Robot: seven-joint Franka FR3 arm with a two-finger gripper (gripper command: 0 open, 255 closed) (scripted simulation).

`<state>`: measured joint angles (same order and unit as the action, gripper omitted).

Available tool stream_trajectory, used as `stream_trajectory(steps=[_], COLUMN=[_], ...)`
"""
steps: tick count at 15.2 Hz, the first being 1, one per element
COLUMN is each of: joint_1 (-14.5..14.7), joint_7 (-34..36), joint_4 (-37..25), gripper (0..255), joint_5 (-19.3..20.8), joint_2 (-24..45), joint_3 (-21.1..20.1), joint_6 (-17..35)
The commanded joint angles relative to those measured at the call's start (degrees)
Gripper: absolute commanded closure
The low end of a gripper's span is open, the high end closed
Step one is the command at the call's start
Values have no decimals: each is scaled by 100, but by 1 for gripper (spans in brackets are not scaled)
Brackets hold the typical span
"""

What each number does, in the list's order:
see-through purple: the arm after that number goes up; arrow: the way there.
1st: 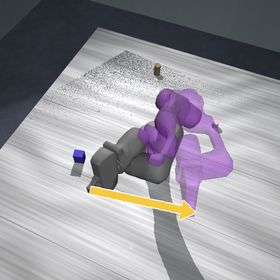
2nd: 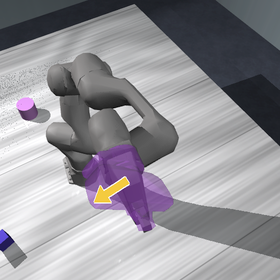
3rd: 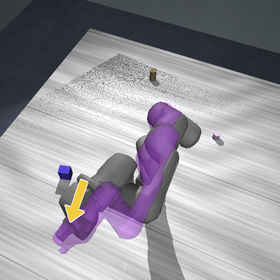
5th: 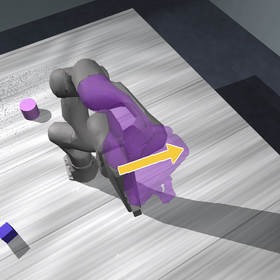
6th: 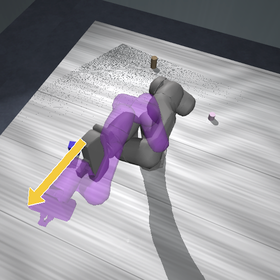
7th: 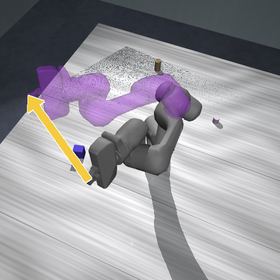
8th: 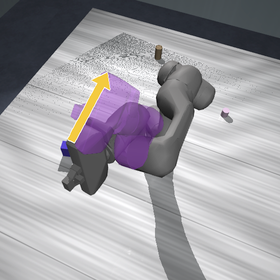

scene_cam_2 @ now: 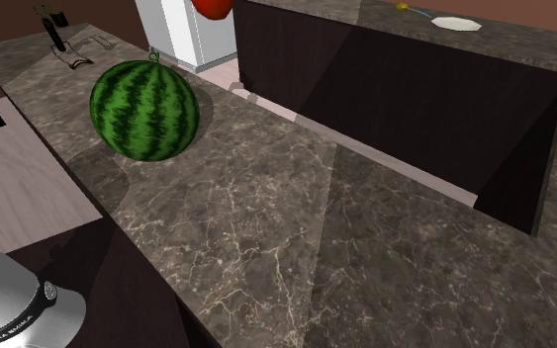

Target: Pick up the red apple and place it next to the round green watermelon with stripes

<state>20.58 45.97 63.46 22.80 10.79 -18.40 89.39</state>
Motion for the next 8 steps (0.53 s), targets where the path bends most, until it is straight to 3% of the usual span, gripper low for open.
stream_trajectory(steps=[1,3,8], joint_1=[326,729,439], joint_7=[192,293,486], joint_4=[-799,-1702,-463], gripper=[255,255,255], joint_5=[294,595,352], joint_2=[535,1126,595], joint_3=[-103,-126,-144], joint_6=[-373,-764,-68])
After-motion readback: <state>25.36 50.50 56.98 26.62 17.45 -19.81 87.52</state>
